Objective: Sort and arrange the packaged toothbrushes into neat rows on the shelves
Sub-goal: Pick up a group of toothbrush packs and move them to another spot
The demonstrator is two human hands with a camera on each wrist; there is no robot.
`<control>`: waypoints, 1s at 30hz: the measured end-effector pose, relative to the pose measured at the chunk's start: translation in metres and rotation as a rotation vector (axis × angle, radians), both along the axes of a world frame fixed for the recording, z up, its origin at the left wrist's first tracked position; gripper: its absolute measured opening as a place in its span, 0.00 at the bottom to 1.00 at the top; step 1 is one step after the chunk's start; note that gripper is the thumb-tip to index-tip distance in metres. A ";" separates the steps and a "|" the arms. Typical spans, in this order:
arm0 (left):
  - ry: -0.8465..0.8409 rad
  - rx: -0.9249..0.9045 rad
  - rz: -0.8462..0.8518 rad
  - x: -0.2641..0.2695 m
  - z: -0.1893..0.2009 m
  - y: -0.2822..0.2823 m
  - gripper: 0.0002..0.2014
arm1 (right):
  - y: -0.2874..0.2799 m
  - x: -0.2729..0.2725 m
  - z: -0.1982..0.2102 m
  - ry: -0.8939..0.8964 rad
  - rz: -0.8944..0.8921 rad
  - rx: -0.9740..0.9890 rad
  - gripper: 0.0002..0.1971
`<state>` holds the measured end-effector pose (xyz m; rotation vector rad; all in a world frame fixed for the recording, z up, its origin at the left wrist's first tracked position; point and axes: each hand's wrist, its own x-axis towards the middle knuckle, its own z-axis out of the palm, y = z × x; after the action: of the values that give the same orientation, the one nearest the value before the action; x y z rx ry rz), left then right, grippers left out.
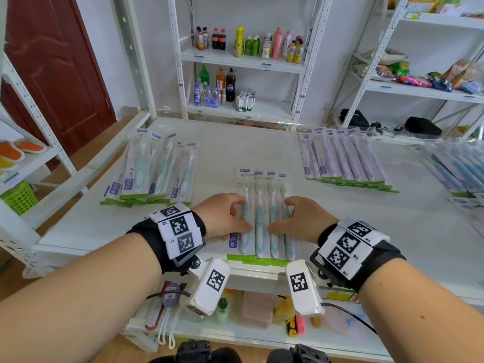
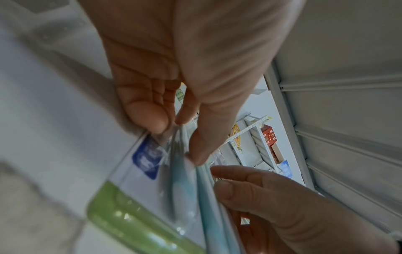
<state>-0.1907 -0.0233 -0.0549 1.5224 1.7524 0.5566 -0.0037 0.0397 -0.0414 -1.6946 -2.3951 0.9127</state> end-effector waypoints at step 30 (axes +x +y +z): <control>-0.132 0.327 0.671 -0.111 0.023 -0.029 0.10 | 0.012 -0.085 0.042 0.179 0.057 -0.003 0.32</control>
<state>-0.3022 -0.0521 -0.0321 1.0285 2.1285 1.2974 -0.0887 0.0519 0.0003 -1.4826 -2.3356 1.0295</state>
